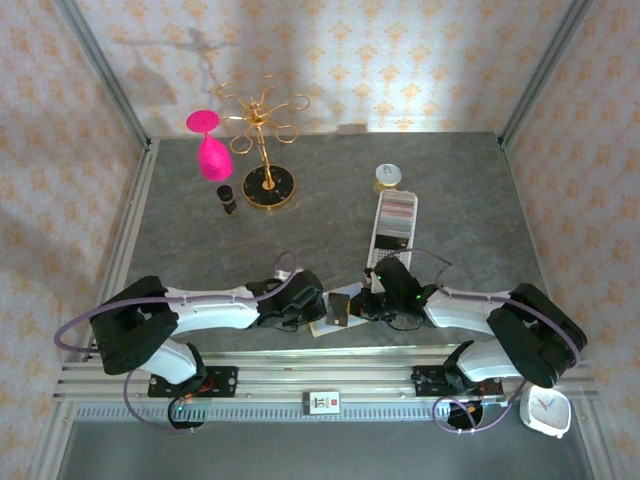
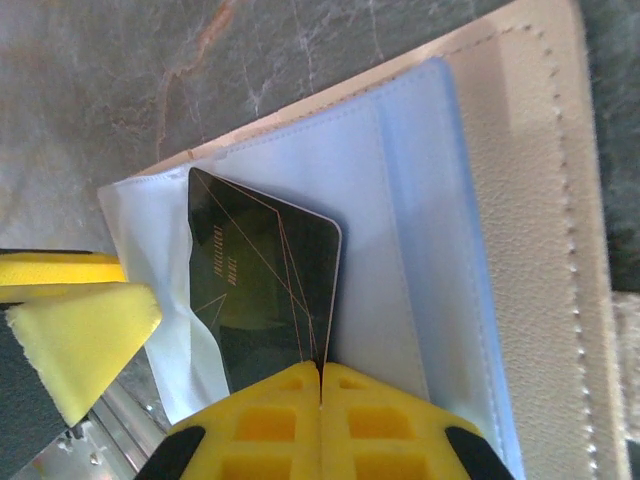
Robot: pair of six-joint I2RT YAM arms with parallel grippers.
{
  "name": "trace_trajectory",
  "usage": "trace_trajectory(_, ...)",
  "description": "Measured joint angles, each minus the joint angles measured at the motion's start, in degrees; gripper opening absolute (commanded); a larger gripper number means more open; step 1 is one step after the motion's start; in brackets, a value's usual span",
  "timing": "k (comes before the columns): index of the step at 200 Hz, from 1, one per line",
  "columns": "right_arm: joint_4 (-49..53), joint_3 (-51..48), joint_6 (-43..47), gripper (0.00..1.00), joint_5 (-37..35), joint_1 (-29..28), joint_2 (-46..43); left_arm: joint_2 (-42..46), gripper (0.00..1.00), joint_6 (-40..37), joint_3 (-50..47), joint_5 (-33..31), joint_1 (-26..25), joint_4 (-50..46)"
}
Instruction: Put the credit cards into the card holder
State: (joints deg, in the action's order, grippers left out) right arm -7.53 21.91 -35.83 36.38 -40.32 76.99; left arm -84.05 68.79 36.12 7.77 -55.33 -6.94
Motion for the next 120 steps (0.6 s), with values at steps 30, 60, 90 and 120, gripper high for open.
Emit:
trace_trajectory(30,4.20,1.86,2.25,0.00,-0.50,0.17,0.00,0.46,0.41,0.44,-0.76,0.50,0.35,1.05)
trace_trajectory(60,7.89,3.37,4.76,0.00,-0.57,0.87,-0.02,0.85,0.41,0.81,-1.36,0.66,0.37,1.88)
trace_trajectory(90,10.27,4.37,6.84,0.00,0.39,1.01,0.22,1.22,0.41,0.85,-2.23,1.03,0.76,3.06)
trace_trajectory(120,11.02,5.99,9.05,0.00,2.64,0.96,2.60,1.22,0.40,0.85,-2.56,1.27,1.01,3.72)
